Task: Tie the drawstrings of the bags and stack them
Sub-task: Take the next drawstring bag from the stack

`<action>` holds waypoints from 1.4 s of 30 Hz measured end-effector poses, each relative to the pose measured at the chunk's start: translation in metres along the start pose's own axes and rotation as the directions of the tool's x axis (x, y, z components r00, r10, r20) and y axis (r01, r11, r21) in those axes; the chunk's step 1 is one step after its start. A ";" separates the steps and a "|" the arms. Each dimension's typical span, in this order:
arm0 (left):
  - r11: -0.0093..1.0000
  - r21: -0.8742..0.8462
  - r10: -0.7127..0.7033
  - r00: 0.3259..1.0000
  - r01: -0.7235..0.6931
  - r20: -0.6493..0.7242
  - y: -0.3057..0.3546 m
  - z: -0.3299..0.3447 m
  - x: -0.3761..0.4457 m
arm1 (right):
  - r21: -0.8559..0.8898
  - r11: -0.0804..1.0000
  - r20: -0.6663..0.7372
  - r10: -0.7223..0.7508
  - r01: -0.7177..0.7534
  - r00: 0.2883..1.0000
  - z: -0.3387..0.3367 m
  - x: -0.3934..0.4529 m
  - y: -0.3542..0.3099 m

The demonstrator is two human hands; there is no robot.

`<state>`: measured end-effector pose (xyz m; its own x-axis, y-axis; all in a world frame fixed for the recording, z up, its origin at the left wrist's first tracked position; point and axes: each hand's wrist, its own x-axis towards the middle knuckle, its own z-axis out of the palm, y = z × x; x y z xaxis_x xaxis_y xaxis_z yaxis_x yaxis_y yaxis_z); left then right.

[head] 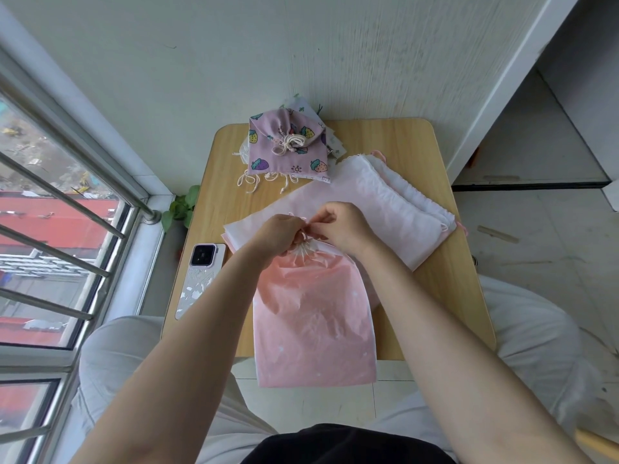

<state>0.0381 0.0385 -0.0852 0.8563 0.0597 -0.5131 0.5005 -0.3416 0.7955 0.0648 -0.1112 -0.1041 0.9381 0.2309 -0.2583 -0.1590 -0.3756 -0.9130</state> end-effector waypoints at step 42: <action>0.940 0.323 0.148 0.985 -0.110 -0.093 0.002 -0.008 -0.007 | -0.324 0.922 0.018 -0.217 0.211 0.976 -0.006 -0.016 -0.012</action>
<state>0.0346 0.0450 -0.0774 0.9290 0.0960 -0.3575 0.3346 -0.6310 0.6999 0.0540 -0.1160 -0.0871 0.9446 0.3228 -0.0595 0.1510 -0.5883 -0.7944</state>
